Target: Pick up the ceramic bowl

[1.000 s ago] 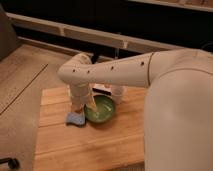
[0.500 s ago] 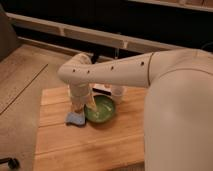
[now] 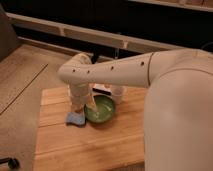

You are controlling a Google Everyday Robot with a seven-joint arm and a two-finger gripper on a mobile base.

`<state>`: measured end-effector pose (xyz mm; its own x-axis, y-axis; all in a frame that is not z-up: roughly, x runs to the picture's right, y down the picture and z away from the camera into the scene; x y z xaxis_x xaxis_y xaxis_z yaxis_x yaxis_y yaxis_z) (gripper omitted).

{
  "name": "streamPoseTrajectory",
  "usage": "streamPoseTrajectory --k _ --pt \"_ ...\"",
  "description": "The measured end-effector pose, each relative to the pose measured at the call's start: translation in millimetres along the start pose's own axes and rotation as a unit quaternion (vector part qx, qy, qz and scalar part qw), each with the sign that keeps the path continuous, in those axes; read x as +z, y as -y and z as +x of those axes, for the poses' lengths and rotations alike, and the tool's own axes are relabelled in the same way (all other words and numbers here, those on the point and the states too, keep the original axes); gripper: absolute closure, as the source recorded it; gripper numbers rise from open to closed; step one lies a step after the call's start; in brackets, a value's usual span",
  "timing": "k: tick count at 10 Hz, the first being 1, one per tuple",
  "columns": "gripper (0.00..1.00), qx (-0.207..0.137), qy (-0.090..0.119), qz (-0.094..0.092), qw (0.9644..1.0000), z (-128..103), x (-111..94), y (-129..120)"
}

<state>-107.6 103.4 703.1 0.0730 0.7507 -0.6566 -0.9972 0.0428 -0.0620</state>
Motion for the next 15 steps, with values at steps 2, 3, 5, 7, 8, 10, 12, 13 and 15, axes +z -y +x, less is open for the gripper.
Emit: streamPoseTrajectory --k 2,3,5,7,8,10,12,13,15 --pt "0.35 0.000 0.000 0.000 1.0000 0.0 0.0 0.0" --pt "0.35 0.000 0.000 0.000 1.0000 -0.1 -0.2 0.0" --pt "0.35 -0.006 0.012 -0.005 0.9999 -8.0 -1.7 -1.6" --pt "0.35 -0.050 0.058 -0.018 0.9969 -44.7 -10.8 -8.4" --pt "0.35 -0.080 0.083 -0.016 0.9933 -67.2 -15.4 -9.0" --pt "0.35 -0.123 0.113 0.001 0.9860 -100.1 -19.5 -6.6" --pt "0.35 -0.129 0.117 0.006 0.9847 -105.7 -20.2 -3.7" --pt "0.35 -0.129 0.116 0.008 0.9848 -104.7 -19.8 -3.1" --pt "0.35 -0.120 0.086 0.027 0.9887 -90.9 1.8 7.1"
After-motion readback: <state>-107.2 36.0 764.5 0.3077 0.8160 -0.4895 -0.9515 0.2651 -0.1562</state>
